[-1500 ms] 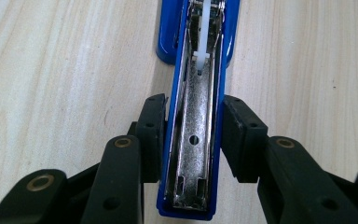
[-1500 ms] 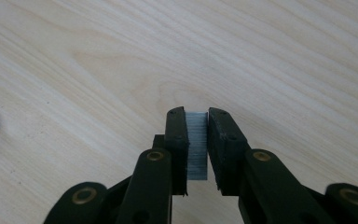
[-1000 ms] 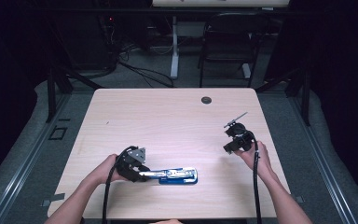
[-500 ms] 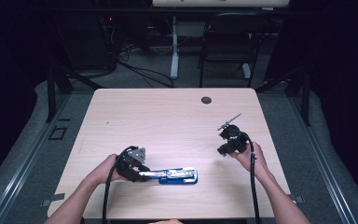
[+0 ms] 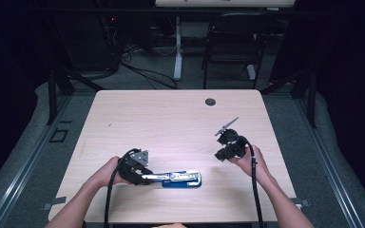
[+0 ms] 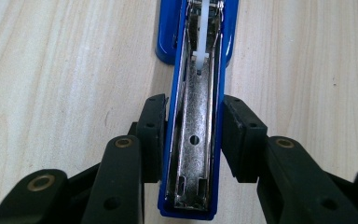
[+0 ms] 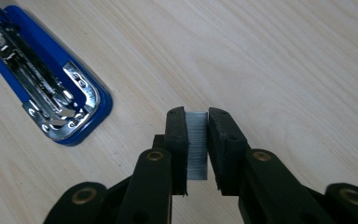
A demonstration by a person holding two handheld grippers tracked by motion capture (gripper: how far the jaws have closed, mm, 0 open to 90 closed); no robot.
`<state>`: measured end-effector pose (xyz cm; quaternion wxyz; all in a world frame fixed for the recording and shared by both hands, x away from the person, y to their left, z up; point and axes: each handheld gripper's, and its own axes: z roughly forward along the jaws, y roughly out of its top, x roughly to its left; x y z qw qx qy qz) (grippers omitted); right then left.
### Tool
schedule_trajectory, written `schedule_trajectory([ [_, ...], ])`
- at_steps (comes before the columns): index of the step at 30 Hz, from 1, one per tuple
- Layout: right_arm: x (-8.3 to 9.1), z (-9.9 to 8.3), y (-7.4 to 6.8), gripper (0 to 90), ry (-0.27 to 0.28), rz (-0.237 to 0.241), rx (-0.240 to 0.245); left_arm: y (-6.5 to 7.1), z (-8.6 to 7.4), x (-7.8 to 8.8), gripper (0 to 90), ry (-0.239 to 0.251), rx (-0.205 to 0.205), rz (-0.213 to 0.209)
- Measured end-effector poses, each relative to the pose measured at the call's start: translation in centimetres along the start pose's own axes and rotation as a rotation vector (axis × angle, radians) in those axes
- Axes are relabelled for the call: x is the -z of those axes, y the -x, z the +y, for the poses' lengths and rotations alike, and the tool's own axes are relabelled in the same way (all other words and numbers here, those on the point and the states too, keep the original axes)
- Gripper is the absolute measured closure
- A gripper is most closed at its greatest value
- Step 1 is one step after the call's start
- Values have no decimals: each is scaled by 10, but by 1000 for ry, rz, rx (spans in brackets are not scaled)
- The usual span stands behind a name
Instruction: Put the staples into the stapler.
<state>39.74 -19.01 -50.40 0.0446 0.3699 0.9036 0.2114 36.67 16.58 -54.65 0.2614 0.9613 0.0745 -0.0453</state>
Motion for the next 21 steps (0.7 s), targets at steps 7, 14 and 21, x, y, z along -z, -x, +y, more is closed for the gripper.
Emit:
schedule_trajectory([
  [7,-2,4,-8,786,-1,22,38,0,-1,0,630,2,-6,17],
  [14,-6,9,-16,786,4,61,75,-1,-1,-1,629,16,-1,5],
  [21,-12,13,-24,786,11,87,109,-1,-1,-1,629,17,-1,1],
])
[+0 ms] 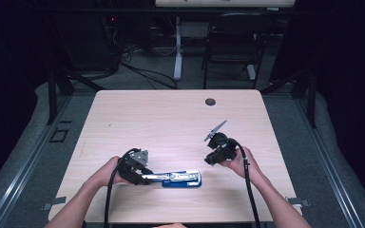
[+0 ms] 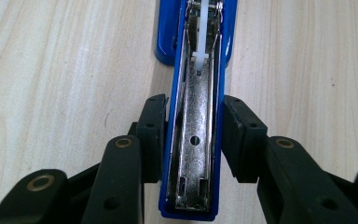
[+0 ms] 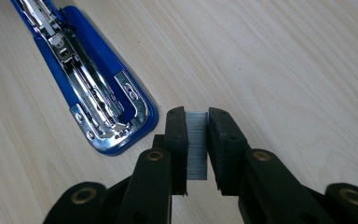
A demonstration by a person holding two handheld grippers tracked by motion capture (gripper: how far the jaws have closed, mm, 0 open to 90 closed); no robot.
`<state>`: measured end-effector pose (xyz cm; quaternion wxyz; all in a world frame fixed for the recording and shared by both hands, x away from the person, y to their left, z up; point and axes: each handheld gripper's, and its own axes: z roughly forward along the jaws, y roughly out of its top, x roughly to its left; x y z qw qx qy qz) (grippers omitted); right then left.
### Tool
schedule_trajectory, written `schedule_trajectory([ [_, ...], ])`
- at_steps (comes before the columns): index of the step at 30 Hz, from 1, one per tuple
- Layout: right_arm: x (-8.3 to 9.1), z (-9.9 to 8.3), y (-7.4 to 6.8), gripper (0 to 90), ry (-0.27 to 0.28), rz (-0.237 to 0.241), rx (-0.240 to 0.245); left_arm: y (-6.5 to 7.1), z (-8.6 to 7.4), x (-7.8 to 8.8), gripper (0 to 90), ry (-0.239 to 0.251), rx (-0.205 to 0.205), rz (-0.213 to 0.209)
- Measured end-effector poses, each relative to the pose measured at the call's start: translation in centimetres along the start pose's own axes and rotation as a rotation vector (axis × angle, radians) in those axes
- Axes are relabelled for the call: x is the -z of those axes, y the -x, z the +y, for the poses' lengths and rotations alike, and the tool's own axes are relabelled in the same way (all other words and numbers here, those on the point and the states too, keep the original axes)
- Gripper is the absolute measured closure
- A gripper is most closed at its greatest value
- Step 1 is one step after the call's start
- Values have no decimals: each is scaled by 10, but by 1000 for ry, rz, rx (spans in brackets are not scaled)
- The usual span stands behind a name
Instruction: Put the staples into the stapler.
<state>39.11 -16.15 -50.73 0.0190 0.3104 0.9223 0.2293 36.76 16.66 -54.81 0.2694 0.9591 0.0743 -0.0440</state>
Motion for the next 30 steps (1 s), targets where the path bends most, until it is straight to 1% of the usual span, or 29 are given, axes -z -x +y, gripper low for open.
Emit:
schedule_trajectory([
  [3,-1,2,-2,786,-4,11,16,-1,0,0,628,-5,-2,-7],
  [4,-2,2,-3,786,6,21,11,-1,0,0,628,-3,-2,-5],
  [5,-2,3,-3,786,-4,22,27,-1,0,0,628,-4,-3,-6],
  [6,-4,4,-4,786,3,28,23,-1,0,0,629,-4,-5,-7],
  [10,-6,7,-8,786,2,43,57,-2,0,0,631,-5,-12,-11],
  [11,-7,8,-10,786,11,48,55,-2,0,0,631,-3,-14,-12],
  [13,-7,10,-12,786,8,50,73,-2,0,0,633,-2,-15,-13],
  [17,-8,13,-16,786,23,63,89,-3,0,1,633,-11,-16,-16],
  [18,-8,14,-17,786,29,68,92,-3,0,0,632,-1,-12,-16],
  [20,-8,15,-18,786,36,77,100,-3,0,0,631,-2,-10,-18],
  [21,-8,15,-20,786,49,82,102,-3,0,0,631,-2,-9,-18],
  [24,-8,18,-24,786,62,99,130,-3,0,0,629,0,-7,-20],
  [25,-8,18,-26,786,65,107,138,-4,0,0,629,-8,-8,-33],
  [26,-9,19,-27,786,62,112,147,-4,0,0,629,-3,-5,-22],
  [30,-14,21,-34,786,65,131,185,-4,0,0,629,-2,-4,-22],
])
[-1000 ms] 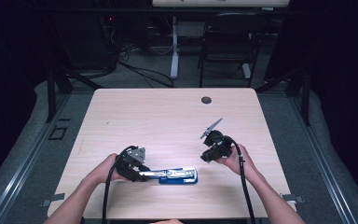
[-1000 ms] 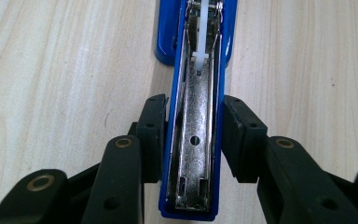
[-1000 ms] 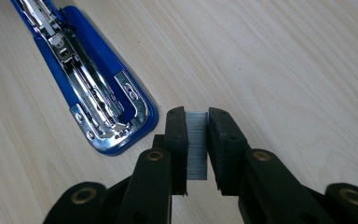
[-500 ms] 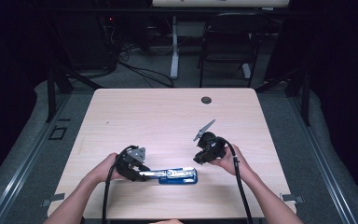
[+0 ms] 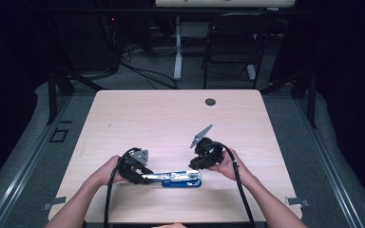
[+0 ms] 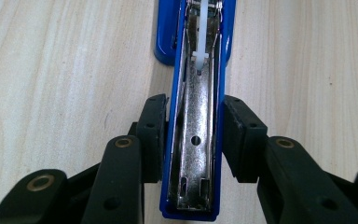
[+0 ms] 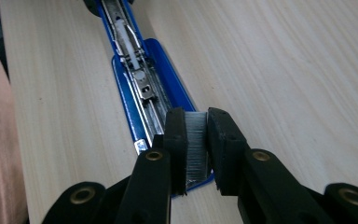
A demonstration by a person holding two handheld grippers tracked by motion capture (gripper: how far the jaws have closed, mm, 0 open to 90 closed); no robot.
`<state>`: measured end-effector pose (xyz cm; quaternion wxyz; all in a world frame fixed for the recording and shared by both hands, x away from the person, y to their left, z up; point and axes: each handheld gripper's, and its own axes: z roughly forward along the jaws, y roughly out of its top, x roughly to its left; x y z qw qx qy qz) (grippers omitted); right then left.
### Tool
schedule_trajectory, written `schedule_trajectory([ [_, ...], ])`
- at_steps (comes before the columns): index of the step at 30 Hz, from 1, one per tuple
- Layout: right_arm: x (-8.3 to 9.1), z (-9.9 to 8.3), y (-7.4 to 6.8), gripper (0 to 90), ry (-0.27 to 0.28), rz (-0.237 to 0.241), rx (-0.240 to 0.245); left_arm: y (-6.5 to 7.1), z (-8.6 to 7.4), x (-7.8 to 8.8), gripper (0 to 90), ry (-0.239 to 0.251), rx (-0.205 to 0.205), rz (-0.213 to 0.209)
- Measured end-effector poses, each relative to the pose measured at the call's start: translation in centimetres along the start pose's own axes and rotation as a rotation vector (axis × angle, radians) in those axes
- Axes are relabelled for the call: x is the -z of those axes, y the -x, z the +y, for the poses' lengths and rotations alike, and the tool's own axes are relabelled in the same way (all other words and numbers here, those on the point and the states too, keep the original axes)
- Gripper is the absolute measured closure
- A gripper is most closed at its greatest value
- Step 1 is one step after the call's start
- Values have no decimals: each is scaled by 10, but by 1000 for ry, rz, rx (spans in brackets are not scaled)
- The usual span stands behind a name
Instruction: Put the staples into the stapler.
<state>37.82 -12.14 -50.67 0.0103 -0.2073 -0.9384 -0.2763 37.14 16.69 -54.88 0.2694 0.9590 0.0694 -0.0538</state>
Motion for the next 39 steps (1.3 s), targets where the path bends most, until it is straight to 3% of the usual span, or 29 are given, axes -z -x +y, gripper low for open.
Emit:
schedule_trajectory([
  [11,-14,3,-6,786,-9,38,82,-1,0,0,628,2,3,-8],
  [18,-18,2,-6,786,-18,71,103,-1,0,0,628,3,4,-11],
  [39,-21,1,-2,785,-31,100,179,-2,0,-1,627,-1,6,-16],
])
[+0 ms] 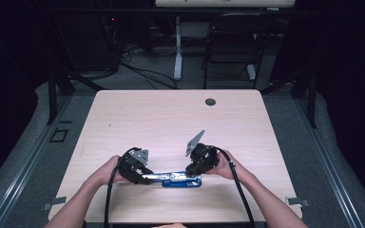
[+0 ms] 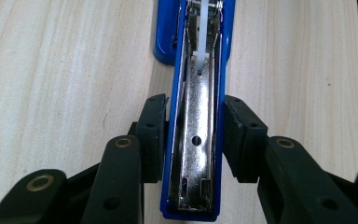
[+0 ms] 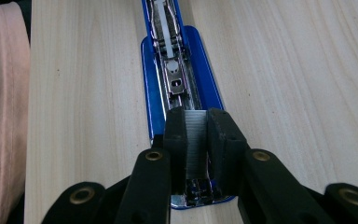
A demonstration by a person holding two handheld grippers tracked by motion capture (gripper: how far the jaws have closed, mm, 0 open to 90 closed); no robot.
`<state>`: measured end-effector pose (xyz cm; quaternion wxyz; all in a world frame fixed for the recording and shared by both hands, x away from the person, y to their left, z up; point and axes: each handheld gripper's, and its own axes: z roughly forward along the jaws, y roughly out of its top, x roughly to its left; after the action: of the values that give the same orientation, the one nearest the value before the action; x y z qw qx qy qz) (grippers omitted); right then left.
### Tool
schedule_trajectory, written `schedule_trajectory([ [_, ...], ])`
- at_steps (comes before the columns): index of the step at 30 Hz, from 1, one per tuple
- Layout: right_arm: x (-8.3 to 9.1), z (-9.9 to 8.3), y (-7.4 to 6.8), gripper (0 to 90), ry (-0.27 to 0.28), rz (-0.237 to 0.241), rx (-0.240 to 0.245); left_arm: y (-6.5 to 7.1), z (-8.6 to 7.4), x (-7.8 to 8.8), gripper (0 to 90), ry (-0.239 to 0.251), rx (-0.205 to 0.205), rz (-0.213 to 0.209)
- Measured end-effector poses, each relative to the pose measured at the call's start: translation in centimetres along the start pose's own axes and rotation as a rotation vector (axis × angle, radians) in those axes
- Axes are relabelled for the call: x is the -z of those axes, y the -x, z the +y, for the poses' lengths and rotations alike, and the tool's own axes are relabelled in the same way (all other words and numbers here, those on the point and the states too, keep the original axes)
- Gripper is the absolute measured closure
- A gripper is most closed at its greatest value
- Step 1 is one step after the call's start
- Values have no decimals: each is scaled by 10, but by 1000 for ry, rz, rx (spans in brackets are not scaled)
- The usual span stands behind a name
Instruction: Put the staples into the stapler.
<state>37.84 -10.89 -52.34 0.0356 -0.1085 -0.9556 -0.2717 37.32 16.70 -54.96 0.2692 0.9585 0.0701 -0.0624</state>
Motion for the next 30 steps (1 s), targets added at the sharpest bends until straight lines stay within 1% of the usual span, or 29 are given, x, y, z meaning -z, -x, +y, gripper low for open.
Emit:
schedule_trajectory([
  [6,-1,0,-1,786,-3,8,60,0,0,0,627,0,2,0],
  [9,-1,-2,-1,785,5,12,83,0,0,0,627,1,1,0],
  [12,-1,-4,-1,785,14,14,92,0,0,0,627,1,2,0],
  [16,0,-5,-2,785,4,12,111,0,0,0,627,0,2,0],
  [19,0,-5,-2,783,2,10,118,0,0,0,627,1,2,0],
  [21,0,-5,-2,778,-10,7,120,0,0,0,627,1,2,0],
  [22,-1,-6,-2,774,-5,10,109,0,0,0,627,1,2,0],
  [24,-2,-6,-3,755,-21,2,105,0,0,0,628,0,2,2],
  [26,-3,-5,-3,745,-19,6,100,2,1,0,629,-4,-5,12],
  [27,-3,-5,-3,735,-28,5,98,2,1,0,630,-5,-7,13],
  [30,-3,-6,-2,711,-25,11,85,2,1,0,631,-4,-7,13],
])
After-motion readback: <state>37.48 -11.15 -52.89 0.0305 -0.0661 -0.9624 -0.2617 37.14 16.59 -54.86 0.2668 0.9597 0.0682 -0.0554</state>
